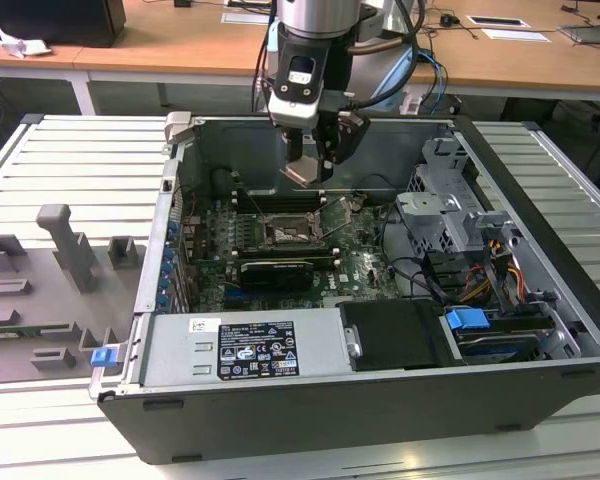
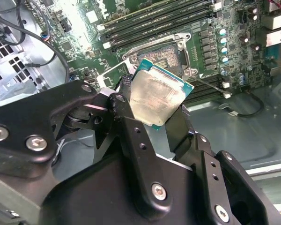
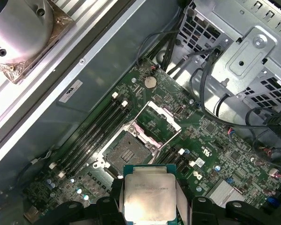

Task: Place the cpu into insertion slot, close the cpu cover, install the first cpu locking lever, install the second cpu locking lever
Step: 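Place the cpu into insertion slot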

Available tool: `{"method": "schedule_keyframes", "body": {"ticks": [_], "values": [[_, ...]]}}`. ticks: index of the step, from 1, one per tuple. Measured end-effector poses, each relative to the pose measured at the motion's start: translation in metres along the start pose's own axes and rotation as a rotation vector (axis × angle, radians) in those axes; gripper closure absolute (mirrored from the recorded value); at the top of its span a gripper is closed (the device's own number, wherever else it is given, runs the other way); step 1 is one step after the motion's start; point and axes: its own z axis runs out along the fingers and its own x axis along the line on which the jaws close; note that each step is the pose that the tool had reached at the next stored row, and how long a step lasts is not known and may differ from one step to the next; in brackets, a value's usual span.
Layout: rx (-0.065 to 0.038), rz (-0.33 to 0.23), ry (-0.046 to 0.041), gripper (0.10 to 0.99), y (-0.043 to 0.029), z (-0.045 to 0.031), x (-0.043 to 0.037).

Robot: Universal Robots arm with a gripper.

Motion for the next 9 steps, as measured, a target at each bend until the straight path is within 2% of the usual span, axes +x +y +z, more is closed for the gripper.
{"method": "schedule_keyframes", "body": {"ticks": [9], "values": [[-0.001,0.029,-0.0025,0.549,-0.0001,0.0013,0.0000]]}}
